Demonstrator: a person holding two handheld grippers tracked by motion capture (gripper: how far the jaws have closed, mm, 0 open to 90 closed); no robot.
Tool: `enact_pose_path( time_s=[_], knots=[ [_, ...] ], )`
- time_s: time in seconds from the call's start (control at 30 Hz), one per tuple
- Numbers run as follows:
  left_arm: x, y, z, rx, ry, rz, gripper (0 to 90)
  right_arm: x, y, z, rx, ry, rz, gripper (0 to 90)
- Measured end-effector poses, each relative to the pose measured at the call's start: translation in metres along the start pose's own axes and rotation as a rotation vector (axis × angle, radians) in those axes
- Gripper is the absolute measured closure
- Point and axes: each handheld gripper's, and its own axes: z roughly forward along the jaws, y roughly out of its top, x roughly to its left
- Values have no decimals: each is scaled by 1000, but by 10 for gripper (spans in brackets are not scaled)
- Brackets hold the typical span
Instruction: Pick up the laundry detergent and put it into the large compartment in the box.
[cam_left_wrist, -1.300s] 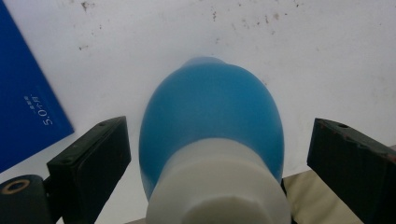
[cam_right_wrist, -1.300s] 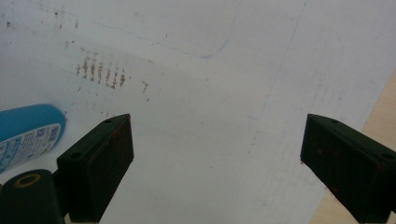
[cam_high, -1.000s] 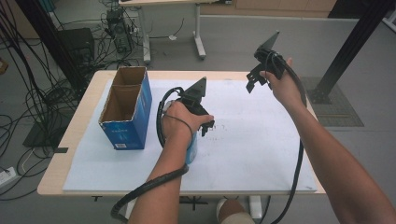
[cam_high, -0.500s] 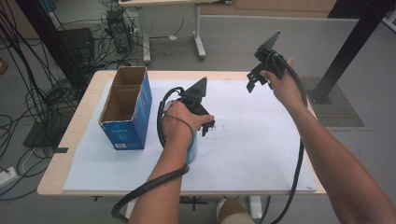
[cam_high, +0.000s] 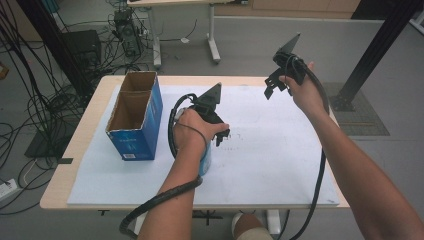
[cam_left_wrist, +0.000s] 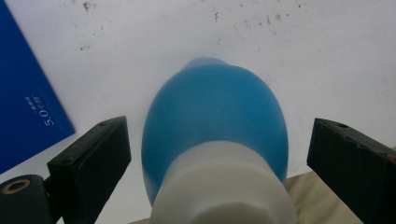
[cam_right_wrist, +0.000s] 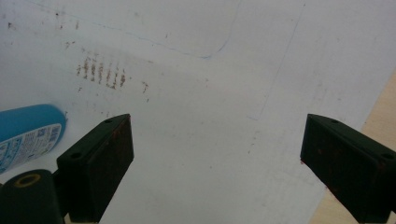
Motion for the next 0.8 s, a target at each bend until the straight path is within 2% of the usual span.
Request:
enact_pose_path(
  time_s=[0.63,0.8],
  knots=[
    [-7,-3,2,-12,38,8,205,-1,-1,0,-2,0,-3,94],
    [-7,-4,3,-16,45,-1,234,-2,-1,0,-1,5,3,94]
  ],
)
